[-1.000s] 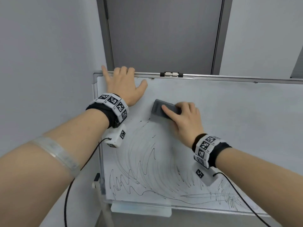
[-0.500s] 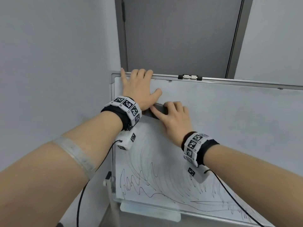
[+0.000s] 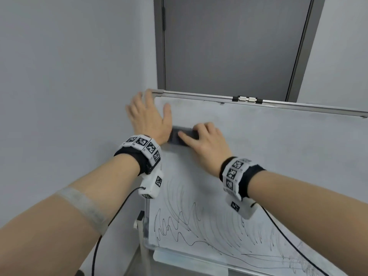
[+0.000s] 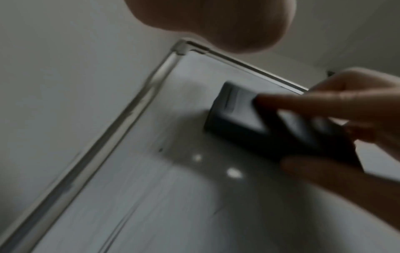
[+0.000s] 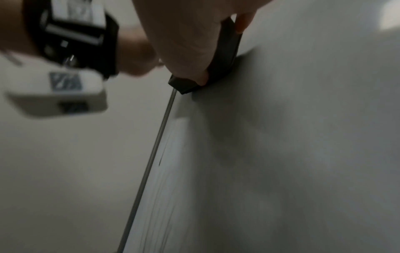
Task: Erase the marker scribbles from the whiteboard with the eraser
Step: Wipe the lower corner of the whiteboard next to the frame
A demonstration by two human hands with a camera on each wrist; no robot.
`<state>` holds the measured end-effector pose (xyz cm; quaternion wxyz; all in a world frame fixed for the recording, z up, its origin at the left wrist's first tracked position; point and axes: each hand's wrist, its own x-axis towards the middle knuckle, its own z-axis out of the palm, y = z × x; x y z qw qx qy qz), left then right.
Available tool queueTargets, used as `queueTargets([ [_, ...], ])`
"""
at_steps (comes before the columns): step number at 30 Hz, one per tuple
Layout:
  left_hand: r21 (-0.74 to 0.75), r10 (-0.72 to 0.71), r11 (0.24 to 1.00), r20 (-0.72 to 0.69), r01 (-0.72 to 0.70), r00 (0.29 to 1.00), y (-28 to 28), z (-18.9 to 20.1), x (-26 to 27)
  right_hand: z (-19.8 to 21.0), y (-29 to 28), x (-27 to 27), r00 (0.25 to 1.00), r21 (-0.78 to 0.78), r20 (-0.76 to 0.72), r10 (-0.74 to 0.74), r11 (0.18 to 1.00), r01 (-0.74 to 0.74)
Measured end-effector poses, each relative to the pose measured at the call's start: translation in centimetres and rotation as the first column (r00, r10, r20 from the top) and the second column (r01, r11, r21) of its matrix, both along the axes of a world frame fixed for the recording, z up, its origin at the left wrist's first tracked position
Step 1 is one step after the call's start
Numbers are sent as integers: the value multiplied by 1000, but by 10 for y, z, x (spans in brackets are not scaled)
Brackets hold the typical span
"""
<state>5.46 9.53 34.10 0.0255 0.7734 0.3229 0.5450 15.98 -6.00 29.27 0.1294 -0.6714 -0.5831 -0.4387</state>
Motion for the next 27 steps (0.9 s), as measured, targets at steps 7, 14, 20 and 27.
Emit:
queueTargets([
  [7,-833,-209,357,370,422,905,51,-111,-17,-5,27,-3,999,84,-26,35,996,-33],
  [14,-859,-287,361,267,362,920,40,-199,-32,-133,28,-25,998,-239,-14,66,969,-67],
  [20,-855,-285,393,237,339,929,38,-249,-49,-234,9,-45,996,-485,40,85,873,-55],
  [27,-889,-345,399,82,225,935,32,-272,-58,-106,41,-38,996,-67,-84,17,997,-22],
])
